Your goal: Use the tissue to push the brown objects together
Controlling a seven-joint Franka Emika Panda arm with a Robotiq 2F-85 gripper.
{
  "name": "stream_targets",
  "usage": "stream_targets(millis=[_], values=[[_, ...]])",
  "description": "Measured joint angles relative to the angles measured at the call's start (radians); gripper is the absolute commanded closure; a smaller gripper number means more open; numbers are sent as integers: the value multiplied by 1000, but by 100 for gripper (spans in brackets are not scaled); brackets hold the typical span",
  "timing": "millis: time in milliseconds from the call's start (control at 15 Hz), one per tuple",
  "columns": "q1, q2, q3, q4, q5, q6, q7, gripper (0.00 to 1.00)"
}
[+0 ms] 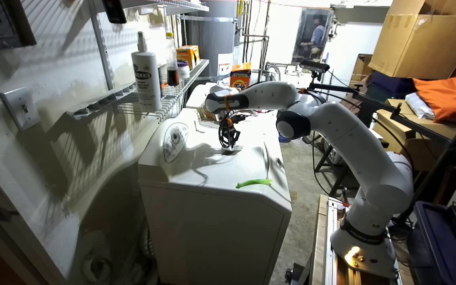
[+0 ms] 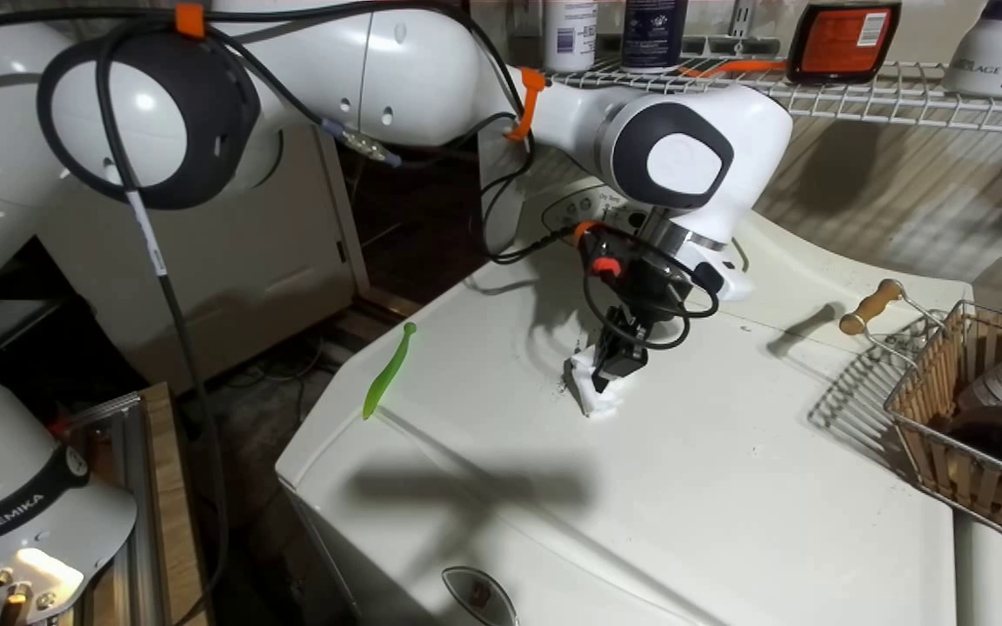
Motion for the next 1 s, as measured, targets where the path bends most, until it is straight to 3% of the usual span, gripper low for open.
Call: stream_targets(millis=[533, 1000], values=[[-4, -29, -23, -6, 3, 7, 81, 99], [-4, -73, -77, -90, -4, 9, 143, 99]])
